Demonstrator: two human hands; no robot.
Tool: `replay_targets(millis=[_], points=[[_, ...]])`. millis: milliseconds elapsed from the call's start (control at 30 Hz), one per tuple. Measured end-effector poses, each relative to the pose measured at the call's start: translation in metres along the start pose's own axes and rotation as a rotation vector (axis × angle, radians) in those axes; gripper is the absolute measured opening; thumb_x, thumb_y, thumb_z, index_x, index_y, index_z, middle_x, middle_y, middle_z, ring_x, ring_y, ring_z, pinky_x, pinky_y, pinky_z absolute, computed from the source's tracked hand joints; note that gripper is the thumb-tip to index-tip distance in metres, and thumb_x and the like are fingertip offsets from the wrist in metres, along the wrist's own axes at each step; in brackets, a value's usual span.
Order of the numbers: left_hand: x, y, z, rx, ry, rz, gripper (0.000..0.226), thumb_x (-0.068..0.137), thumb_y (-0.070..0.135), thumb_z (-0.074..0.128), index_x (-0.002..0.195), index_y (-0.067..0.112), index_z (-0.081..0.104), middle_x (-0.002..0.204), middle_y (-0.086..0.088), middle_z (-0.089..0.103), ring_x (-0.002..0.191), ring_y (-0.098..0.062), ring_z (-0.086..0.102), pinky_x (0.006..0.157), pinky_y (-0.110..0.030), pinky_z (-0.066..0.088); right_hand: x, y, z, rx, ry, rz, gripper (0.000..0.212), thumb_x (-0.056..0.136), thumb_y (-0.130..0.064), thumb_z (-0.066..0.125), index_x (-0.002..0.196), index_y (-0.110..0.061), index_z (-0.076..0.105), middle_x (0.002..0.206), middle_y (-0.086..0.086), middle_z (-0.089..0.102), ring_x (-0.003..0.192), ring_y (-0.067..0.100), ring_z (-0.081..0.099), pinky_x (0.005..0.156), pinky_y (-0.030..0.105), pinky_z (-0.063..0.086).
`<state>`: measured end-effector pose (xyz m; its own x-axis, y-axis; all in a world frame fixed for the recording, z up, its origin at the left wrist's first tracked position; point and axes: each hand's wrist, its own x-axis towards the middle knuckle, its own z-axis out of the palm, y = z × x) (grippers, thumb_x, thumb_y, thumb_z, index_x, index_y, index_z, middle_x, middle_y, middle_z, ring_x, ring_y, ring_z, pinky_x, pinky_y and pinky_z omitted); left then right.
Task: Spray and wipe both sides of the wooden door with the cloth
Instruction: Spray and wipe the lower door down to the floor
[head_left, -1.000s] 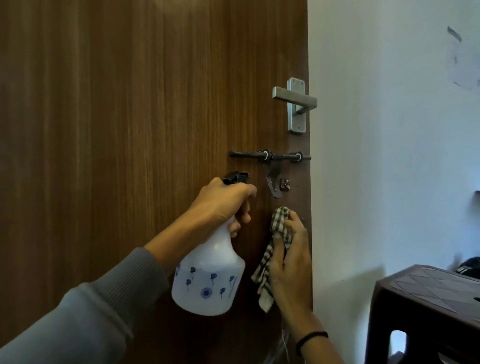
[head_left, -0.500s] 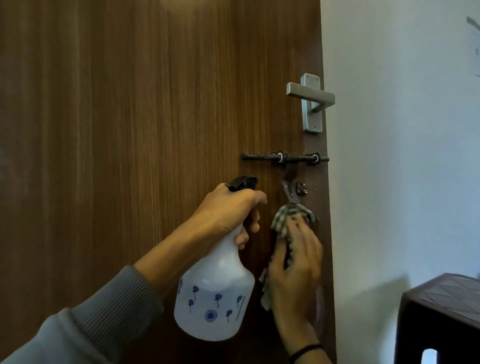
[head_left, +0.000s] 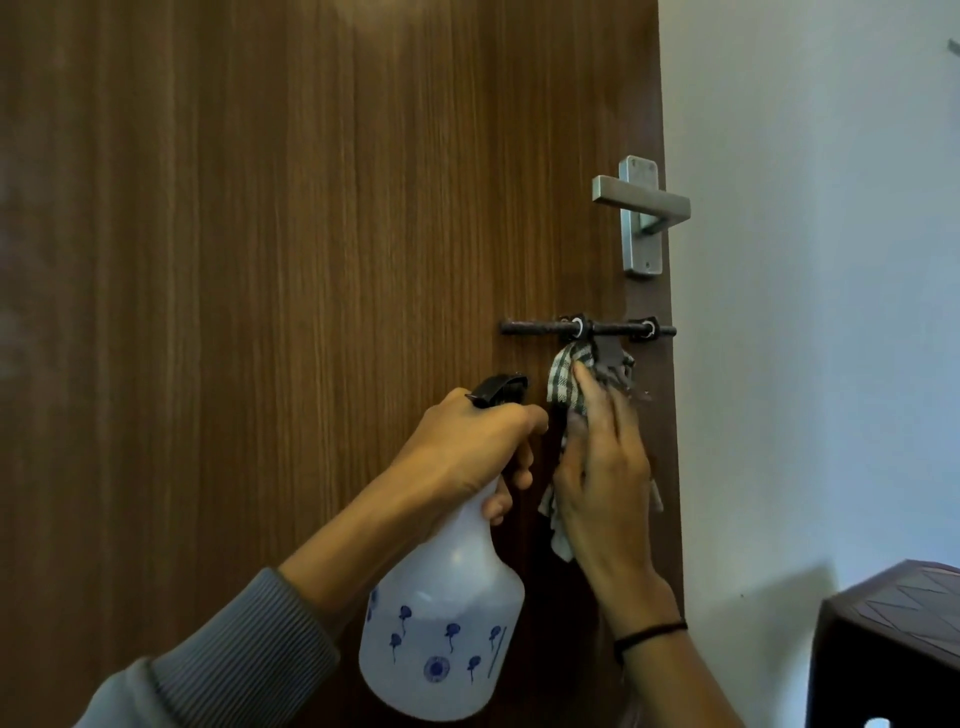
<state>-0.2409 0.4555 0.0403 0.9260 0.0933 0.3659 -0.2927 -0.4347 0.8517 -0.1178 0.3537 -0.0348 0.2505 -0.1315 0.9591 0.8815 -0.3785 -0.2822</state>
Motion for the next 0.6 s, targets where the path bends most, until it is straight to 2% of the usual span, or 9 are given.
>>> replay_targets(millis=[67, 100, 167, 233, 300, 400, 500, 600], points=[[0.001, 0.0, -0.001, 0.0, 0.004, -0.008, 0.028, 0.094, 0.027, 0.061, 0.079, 0.004, 0.063, 0.068, -0.012, 0.063, 0.036, -0.018, 0.043, 0.048, -0.029, 0.043, 0.008, -0.003, -0.001, -0.001, 0.025, 0.006, 0.045, 0.104, -0.008, 0.046, 0.149, -0.012, 0.044, 0.144, 0.013, 0.044, 0.125, 0.012, 0.048, 0.098, 0.001, 0.036], [0.001, 0.0, -0.002, -0.002, 0.005, -0.013, 0.028, 0.094, 0.027, 0.061, 0.078, 0.004, 0.063, 0.067, -0.012, 0.063, 0.035, -0.017, 0.042, 0.047, -0.029, 0.043, 0.011, -0.003, -0.001, -0.002, 0.03, -0.002, 0.045, 0.103, -0.006, 0.047, 0.148, -0.011, 0.045, 0.141, 0.013, 0.044, 0.119, 0.006, 0.047, 0.094, -0.002, 0.036], [0.001, 0.001, -0.004, -0.014, 0.0, -0.014, 0.029, 0.094, 0.027, 0.061, 0.076, 0.004, 0.062, 0.066, -0.012, 0.063, 0.035, -0.017, 0.042, 0.047, -0.027, 0.043, 0.011, -0.002, 0.0, -0.002, 0.013, -0.03, 0.045, 0.103, -0.006, 0.047, 0.148, -0.01, 0.045, 0.138, 0.013, 0.046, 0.112, -0.003, 0.044, 0.09, -0.003, 0.037], [0.001, 0.001, -0.006, -0.022, -0.013, -0.005, 0.031, 0.095, 0.027, 0.06, 0.076, 0.004, 0.061, 0.067, -0.013, 0.063, 0.035, -0.017, 0.042, 0.046, -0.027, 0.043, 0.011, 0.002, -0.002, 0.003, -0.02, -0.064, 0.045, 0.104, -0.008, 0.046, 0.149, -0.009, 0.044, 0.137, 0.013, 0.049, 0.114, -0.003, 0.045, 0.092, -0.004, 0.036], [0.001, 0.001, -0.006, -0.025, -0.026, -0.005, 0.031, 0.096, 0.028, 0.06, 0.076, 0.004, 0.061, 0.068, -0.013, 0.063, 0.035, -0.017, 0.042, 0.046, -0.028, 0.043, 0.012, 0.011, -0.008, -0.017, -0.064, -0.107, 0.047, 0.104, -0.01, 0.046, 0.151, -0.012, 0.043, 0.14, 0.012, 0.053, 0.123, 0.005, 0.048, 0.098, 0.001, 0.035], [0.002, 0.001, -0.006, -0.031, -0.048, -0.002, 0.03, 0.097, 0.029, 0.061, 0.079, 0.004, 0.061, 0.07, -0.014, 0.062, 0.036, -0.017, 0.042, 0.046, -0.028, 0.042, 0.006, 0.027, -0.018, -0.061, -0.102, -0.18, 0.052, 0.102, -0.01, 0.052, 0.152, -0.02, 0.041, 0.143, 0.008, 0.055, 0.128, 0.002, 0.046, 0.104, 0.016, 0.043], [0.002, 0.001, -0.005, -0.036, -0.061, 0.012, 0.031, 0.096, 0.031, 0.061, 0.079, 0.005, 0.063, 0.071, -0.014, 0.062, 0.037, -0.018, 0.042, 0.048, -0.028, 0.042, -0.017, 0.045, -0.023, -0.025, -0.154, -0.24, 0.06, 0.097, -0.003, 0.055, 0.152, -0.021, 0.04, 0.156, 0.005, 0.044, 0.146, 0.015, 0.04, 0.117, 0.028, 0.038], [0.003, 0.001, -0.003, -0.036, -0.067, 0.024, 0.032, 0.096, 0.03, 0.061, 0.077, 0.005, 0.063, 0.07, -0.013, 0.064, 0.037, -0.017, 0.043, 0.047, -0.028, 0.042, -0.043, 0.065, -0.028, -0.064, -0.172, -0.244, 0.066, 0.095, 0.0, 0.057, 0.154, -0.021, 0.037, 0.164, 0.0, 0.032, 0.151, 0.022, 0.032, 0.119, 0.032, 0.033]])
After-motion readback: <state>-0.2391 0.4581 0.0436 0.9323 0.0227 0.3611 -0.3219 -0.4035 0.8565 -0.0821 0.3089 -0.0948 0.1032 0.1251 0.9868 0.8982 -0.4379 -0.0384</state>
